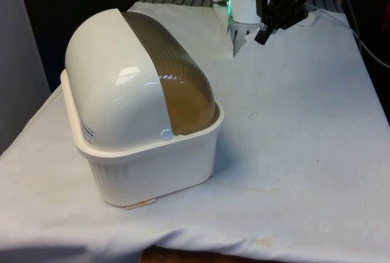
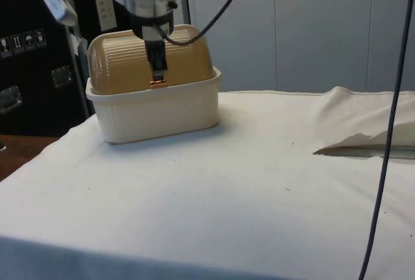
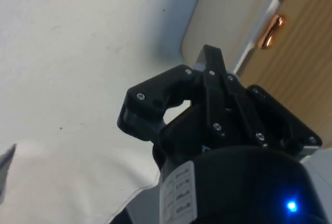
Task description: Open the lid, then close it.
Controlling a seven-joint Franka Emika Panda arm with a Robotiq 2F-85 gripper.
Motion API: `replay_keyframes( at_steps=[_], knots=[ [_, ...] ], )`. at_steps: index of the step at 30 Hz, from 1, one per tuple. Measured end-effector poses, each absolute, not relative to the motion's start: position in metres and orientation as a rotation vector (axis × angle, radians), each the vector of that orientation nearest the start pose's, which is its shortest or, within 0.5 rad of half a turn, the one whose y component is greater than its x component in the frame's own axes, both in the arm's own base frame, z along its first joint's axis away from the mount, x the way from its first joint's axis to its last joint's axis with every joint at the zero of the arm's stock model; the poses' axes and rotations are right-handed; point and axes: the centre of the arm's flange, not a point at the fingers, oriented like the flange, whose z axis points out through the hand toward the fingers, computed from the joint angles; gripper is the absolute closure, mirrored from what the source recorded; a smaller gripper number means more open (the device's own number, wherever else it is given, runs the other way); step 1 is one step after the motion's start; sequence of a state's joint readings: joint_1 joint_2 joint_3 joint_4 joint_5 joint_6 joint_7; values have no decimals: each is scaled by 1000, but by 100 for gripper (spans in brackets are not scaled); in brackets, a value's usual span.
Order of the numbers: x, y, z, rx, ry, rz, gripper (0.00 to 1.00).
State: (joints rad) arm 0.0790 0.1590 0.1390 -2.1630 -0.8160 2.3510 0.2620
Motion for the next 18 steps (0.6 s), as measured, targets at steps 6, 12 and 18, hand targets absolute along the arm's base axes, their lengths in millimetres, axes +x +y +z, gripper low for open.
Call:
replay_keyframes(
  at_steps=[6,12,18],
  knots=[
    [552,105,320,2491,679,236,100],
    [553,97,310,2469,667,257,100],
    [555,90,299,2447,657,275,100]
  ],
)
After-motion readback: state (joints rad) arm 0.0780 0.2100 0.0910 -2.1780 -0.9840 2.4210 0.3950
